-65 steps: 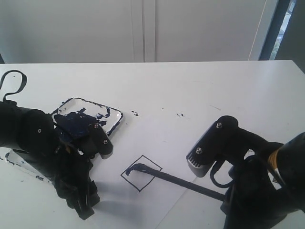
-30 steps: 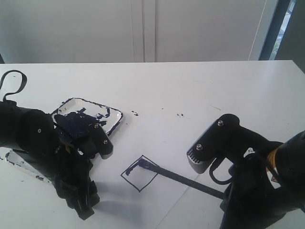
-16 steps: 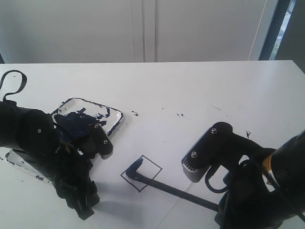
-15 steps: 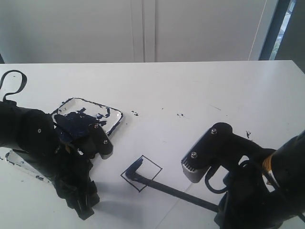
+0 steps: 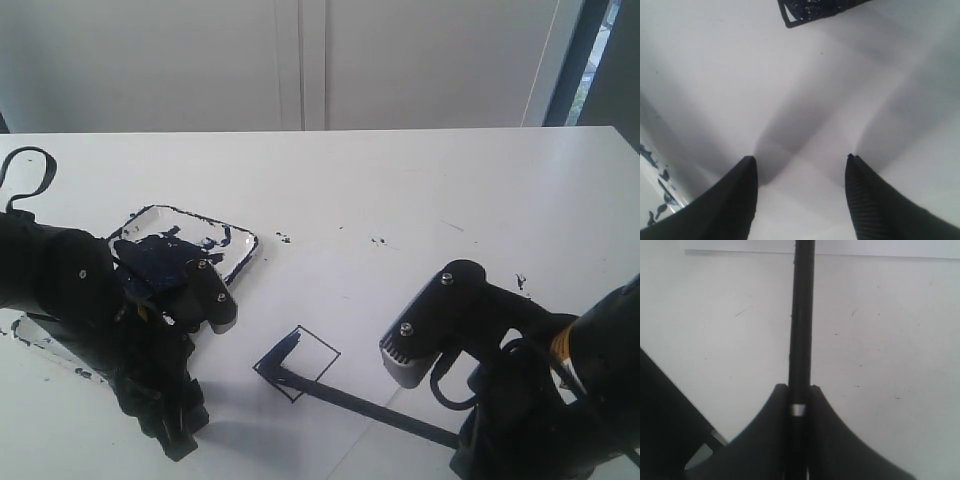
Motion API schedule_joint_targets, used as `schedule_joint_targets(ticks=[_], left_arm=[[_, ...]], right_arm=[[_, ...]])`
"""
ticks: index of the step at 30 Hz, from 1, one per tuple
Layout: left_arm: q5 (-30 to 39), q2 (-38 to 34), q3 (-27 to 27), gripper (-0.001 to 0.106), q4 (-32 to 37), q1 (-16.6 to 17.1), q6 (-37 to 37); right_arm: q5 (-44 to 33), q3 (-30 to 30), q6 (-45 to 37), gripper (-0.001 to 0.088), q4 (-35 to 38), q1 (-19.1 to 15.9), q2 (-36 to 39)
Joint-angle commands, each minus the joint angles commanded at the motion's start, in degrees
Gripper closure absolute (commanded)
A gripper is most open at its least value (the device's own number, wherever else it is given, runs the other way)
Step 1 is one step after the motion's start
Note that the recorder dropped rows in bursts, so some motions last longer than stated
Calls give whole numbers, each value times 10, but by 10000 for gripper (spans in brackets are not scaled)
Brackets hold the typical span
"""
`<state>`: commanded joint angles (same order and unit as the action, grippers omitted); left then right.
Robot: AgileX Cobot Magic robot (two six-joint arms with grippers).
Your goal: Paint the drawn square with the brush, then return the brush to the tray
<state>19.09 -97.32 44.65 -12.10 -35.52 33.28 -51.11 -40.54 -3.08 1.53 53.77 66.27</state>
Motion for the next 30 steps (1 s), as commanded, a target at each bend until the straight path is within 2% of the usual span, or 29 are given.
schedule_joint_targets(ticks=[4,21,30], left_arm=[[0,0,0,479,0,0,0],[0,0,0,479,0,0,0],[-2,0,0,479,0,0,0]], right_arm=[[0,0,49,868,-53,0,0],[0,0,90,868,-103,0,0],[-6,0,86,868,-84,0,0]])
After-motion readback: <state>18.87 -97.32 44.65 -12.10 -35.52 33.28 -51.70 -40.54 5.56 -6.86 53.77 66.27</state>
